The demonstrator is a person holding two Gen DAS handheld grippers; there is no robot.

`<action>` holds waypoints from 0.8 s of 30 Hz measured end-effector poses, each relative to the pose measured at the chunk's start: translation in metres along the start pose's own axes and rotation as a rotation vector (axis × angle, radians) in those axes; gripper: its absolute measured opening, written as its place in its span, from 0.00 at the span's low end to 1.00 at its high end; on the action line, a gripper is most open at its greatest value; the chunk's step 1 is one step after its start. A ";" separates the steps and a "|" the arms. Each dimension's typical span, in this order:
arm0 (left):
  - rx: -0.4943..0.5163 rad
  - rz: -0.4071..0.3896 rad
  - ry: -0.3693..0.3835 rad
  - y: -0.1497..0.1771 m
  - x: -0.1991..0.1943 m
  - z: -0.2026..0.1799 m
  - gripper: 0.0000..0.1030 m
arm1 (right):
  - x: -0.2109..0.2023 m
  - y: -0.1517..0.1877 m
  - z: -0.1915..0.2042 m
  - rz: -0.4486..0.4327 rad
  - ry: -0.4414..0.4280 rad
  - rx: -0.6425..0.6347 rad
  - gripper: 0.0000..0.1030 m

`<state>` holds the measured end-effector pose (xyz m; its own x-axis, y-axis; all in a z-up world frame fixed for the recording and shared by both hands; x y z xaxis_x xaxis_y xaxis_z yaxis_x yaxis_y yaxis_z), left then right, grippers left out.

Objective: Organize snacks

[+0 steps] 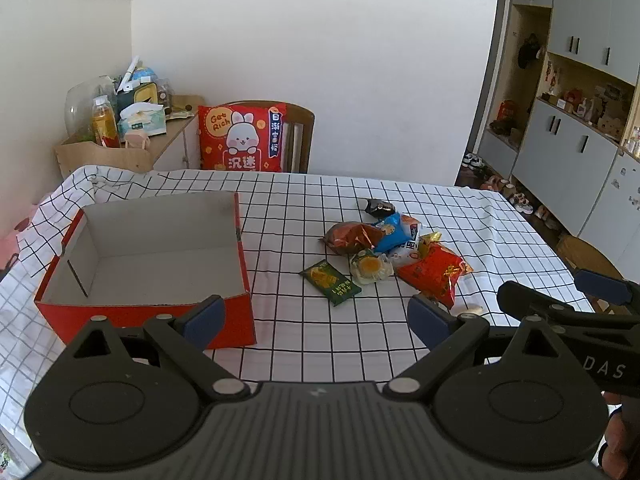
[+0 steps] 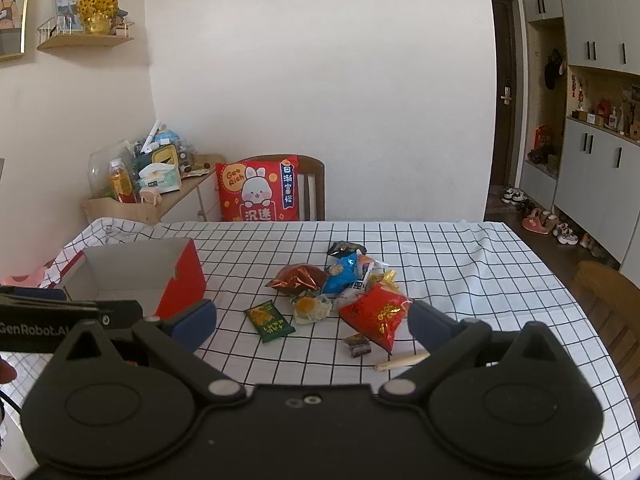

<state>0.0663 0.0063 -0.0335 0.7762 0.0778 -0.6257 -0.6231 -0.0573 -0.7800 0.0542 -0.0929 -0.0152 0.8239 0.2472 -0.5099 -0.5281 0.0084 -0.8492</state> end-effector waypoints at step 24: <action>0.040 0.110 0.003 0.001 0.060 -0.046 0.95 | 0.040 0.014 -0.054 0.105 0.031 0.028 0.94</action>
<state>0.1167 -0.0345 -0.0726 0.7033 0.0707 -0.7073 -0.7076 -0.0259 -0.7062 0.0911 -0.1356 -0.0547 0.7692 0.2178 -0.6007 -0.6174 0.0114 -0.7865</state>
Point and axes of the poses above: each gripper's, at about its wrist camera, not at the fingertips, and x roughly the way its jaws point, z to its left, y to its underside, the point moved 8 cm from there along x, roughly the way its jaws point, and after that the axes turned 7 degrees about -y, right-handed, at the moved point
